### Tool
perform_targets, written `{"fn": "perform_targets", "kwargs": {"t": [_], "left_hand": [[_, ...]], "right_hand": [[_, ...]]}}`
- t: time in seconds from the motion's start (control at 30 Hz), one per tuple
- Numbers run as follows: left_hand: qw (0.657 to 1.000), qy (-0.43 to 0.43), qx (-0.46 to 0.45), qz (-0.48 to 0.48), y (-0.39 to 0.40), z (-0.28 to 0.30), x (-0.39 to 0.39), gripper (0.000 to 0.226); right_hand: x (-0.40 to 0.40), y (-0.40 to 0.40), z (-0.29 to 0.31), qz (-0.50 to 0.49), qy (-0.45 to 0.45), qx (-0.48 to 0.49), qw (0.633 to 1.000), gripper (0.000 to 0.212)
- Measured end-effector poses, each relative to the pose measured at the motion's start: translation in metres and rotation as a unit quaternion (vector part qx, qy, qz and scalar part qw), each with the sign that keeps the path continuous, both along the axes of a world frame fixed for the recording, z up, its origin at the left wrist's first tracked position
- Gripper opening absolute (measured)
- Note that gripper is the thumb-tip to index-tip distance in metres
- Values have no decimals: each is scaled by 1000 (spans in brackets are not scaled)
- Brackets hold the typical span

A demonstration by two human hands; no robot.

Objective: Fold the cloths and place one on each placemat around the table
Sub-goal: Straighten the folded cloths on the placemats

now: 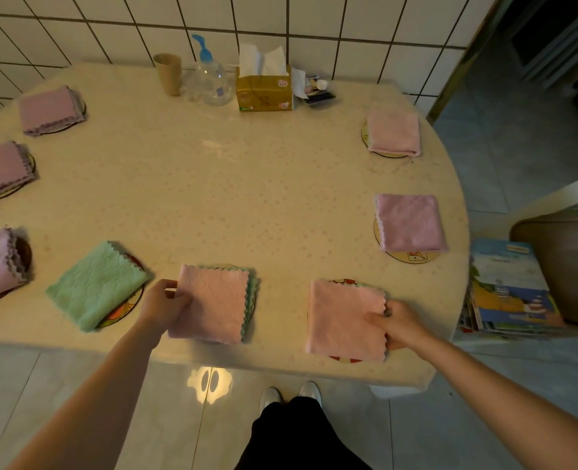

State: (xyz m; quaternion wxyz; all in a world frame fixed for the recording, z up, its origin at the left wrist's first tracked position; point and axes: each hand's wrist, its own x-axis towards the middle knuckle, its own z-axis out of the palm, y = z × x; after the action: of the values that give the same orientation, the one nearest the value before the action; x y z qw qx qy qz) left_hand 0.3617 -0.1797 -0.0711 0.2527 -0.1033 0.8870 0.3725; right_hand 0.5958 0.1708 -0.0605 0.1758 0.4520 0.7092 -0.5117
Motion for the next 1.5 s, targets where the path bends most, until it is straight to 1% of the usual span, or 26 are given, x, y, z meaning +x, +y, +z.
{"fn": "perform_targets", "kwargs": {"t": [0.03, 0.07, 0.1, 0.17, 0.2, 0.27, 0.33, 0.47, 0.53, 0.6, 0.67, 0.77, 0.87, 0.93, 1.0, 1.07, 1.17, 1.23, 1.3, 1.37, 1.43, 1.5], "left_hand": [[1000, 11, -22, -14, -2, 2, 0, 22], [999, 19, -41, -27, -4, 2, 0, 22], [998, 23, -55, -35, -6, 3, -1, 22], [997, 29, -61, -35, -13, 6, -7, 23], [997, 31, -59, -36, -20, 5, -11, 23], [997, 41, -54, -44, -32, 7, -18, 24], [996, 63, -37, -46, -45, 8, -28, 25], [996, 84, 29, 18, -77, 14, -54, 19], [992, 85, 68, 64, -104, 16, -70, 14], [988, 84, 88, 96, -142, 15, -91, 11], [987, 83, 74, 114, -189, 10, -115, 11], [985, 109, 21, 134, -250, 7, -147, 7], [970, 117, -50, 207, -300, 10, -178, 18], [963, 81, -91, 239, -326, 6, -195, 38], [964, 15, -83, 252, -345, -6, -209, 50], [965, -17, -74, 251, -355, -15, -217, 50], [964, -21, -57, 260, -352, -12, -223, 53], [959, -25, -49, 279, -351, -10, -228, 58], [956, -35, -44, 287, -353, -9, -232, 61], [957, -49, -36, 283, -355, -6, -234, 60], [957, -69, -5, 282, -358, -3, -238, 62], [956, -85, 60, 275, -360, 2, -244, 64]], "right_hand": [[-2, 0, 2, 47, -7, 43, 998, 5], [-3, 1, 4, 94, -21, 90, 991, 8], [-4, 3, 6, 137, -43, 149, 978, 8], [-12, 4, 12, 189, -85, 280, 938, 17], [-19, 1, 17, 195, -85, 329, 920, 21], [-36, -11, 26, 193, -47, 383, 902, 27], [-61, -33, 35, 213, 1, 399, 892, 31], [-123, -98, 39, 262, 82, 343, 898, 30], [-158, -142, 35, 274, 113, 304, 905, 28], [-193, -191, 31, 279, 136, 261, 914, 26], [-225, -242, 29, 272, 147, 225, 924, 24], [-269, -305, 23, 270, 127, 193, 935, 26], [-307, -349, 14, 262, 99, 192, 941, 30], [-324, -363, 7, 258, 62, 204, 942, 32], [-333, -368, 3, 276, 21, 222, 935, 34], [-337, -369, 1, 288, -4, 238, 928, 34], [-342, -369, -2, 292, -25, 240, 926, 34], [-349, -368, -4, 281, -28, 229, 932, 37], [-356, -367, -4, 265, -40, 203, 942, 43], [-362, -367, -1, 258, -62, 151, 952, 46], [-366, -369, 2, 242, -53, 64, 967, 35], [-369, -371, 8, 232, -30, -8, 972, 22]]}}
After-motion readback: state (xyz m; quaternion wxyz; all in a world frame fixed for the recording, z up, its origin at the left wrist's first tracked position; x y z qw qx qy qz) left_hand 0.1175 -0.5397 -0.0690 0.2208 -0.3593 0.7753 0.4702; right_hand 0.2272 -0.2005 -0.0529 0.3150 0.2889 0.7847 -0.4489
